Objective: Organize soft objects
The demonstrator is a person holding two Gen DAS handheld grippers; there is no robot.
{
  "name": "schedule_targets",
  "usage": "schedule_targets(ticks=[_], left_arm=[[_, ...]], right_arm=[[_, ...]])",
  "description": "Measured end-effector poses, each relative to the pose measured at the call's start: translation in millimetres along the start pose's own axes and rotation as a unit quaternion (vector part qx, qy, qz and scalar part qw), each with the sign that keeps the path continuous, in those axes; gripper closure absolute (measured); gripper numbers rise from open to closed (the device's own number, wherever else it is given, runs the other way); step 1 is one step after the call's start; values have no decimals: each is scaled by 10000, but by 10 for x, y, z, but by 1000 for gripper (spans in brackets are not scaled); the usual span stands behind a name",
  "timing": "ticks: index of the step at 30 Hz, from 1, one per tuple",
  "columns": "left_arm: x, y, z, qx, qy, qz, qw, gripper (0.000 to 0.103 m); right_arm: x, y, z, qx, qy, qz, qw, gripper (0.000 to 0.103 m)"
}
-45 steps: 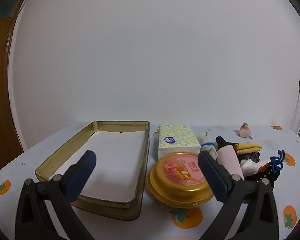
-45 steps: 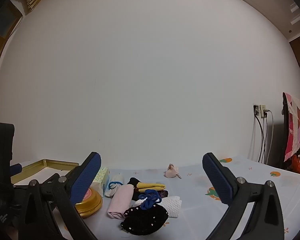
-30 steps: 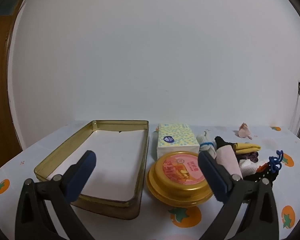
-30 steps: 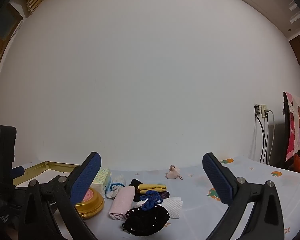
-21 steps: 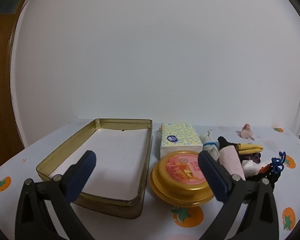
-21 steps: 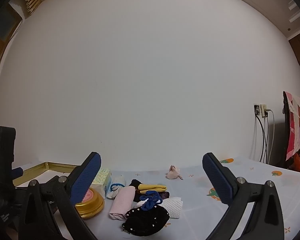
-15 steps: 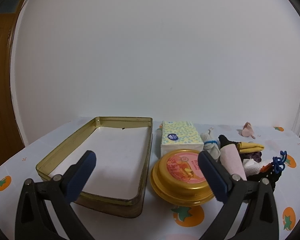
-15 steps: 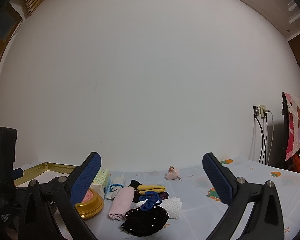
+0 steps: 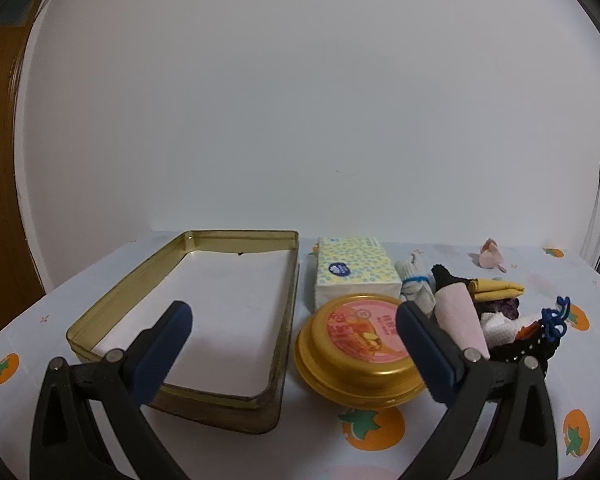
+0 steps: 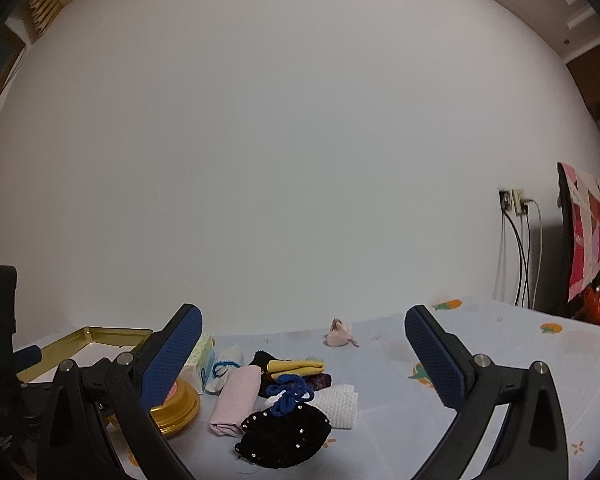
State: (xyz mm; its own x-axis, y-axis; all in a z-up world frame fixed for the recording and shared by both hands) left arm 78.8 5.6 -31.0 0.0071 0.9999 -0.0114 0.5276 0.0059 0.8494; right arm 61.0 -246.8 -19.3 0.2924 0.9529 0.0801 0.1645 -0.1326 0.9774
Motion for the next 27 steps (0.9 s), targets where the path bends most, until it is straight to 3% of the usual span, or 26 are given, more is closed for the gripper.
schedule_targets(ticks=[9,15,24,27], left_arm=[[-154,-46,-50,91,216,313,9992,0],[-236,-147,-89,331,66,375,9987,0],[-446,-292,-236,473,-227,571,9970,0],[-489,-332,-285,508,-267,641,9963,0]], right_arm=[[-183,-2,-20,-42,5,375,9993,0],[-386,40,-38,92,-111,-73,9999,0],[-741,-70,107,1069,181,-449,9931,0],[-739,-167,206,1536,595,-242,9860,0]])
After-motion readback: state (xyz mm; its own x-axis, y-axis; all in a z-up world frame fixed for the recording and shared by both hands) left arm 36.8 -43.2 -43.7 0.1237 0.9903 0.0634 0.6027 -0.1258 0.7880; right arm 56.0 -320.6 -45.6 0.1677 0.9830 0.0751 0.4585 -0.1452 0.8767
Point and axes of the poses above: each gripper's, at about its wrist camera, not at the fingertips, and z roughly the way its jaws point, x to its left, y to its top, the point moved 8 cm from there along z, roughly the way its jaws point, and after that the axes turned 12 degrees about x, right-handed, at the moved point
